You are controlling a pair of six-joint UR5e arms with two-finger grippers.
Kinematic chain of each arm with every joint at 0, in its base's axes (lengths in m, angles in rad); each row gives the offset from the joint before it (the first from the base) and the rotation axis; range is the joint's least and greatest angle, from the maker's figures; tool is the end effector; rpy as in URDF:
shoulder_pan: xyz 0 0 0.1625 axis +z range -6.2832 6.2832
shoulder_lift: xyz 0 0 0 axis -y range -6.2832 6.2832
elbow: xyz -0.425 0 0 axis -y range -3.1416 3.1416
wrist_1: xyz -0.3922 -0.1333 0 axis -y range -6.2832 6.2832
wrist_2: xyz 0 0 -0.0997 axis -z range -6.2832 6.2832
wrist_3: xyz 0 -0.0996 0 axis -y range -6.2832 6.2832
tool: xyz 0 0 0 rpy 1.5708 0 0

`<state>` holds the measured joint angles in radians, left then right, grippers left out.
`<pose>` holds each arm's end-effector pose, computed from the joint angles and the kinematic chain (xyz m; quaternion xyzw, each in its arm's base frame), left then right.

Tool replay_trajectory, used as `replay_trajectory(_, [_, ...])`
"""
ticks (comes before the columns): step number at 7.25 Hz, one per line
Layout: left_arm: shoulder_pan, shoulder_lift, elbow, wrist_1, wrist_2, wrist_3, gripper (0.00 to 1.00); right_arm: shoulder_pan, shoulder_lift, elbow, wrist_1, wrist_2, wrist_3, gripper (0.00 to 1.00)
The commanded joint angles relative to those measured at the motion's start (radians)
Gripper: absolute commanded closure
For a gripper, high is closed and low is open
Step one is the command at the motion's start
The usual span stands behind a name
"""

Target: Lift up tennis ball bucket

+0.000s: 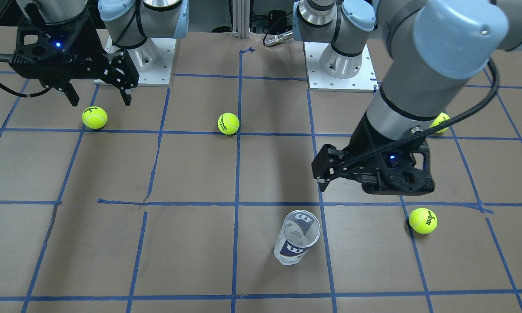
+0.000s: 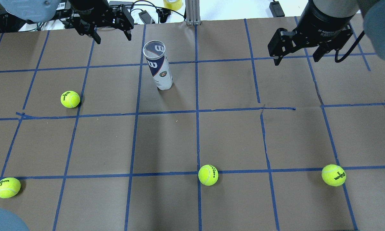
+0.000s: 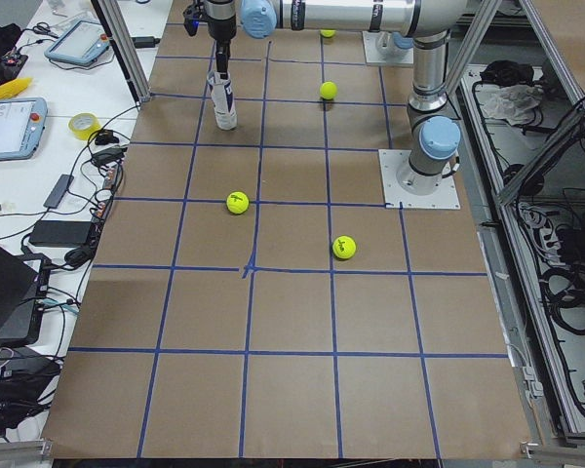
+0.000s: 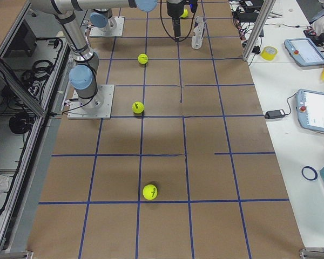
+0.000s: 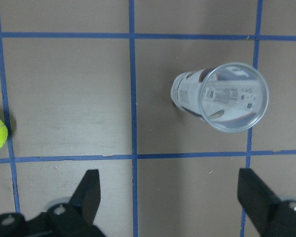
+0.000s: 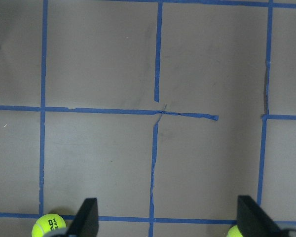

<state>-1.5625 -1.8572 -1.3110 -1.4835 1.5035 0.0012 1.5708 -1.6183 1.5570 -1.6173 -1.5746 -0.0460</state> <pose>-0.1349 -0.6188 0.4666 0.0025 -0.9990 0.0305 0.0335 0.1329 -0.4811 0.5228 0.0229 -0.9983 0.0538 0.0031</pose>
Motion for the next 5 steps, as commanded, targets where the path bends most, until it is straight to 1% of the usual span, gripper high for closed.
replay_trajectory(1, [0.019, 0.076, -0.088, 0.006, 0.011, 0.048, 0.0, 0.0, 0.0, 0.0, -0.001, 0.007, 0.0, 0.0])
replay_trajectory(2, [0.013, 0.114, -0.108, -0.004, 0.015, 0.048, 0.0, 0.0, -0.002, 0.0, 0.0, 0.008, 0.0, 0.0])
replay_trajectory(3, [0.013, 0.146, -0.152, -0.005, 0.015, 0.049, 0.0, 0.0, -0.002, 0.0, 0.0, 0.008, 0.0, 0.0])
replay_trajectory(4, [0.012, 0.168, -0.204, 0.012, 0.047, 0.051, 0.0, 0.0, 0.0, 0.0, 0.0, 0.008, 0.0, 0.0])
replay_trajectory(5, [0.012, 0.18, -0.229, 0.025, 0.078, 0.056, 0.0, 0.0, -0.002, 0.0, 0.002, 0.008, 0.0, 0.0])
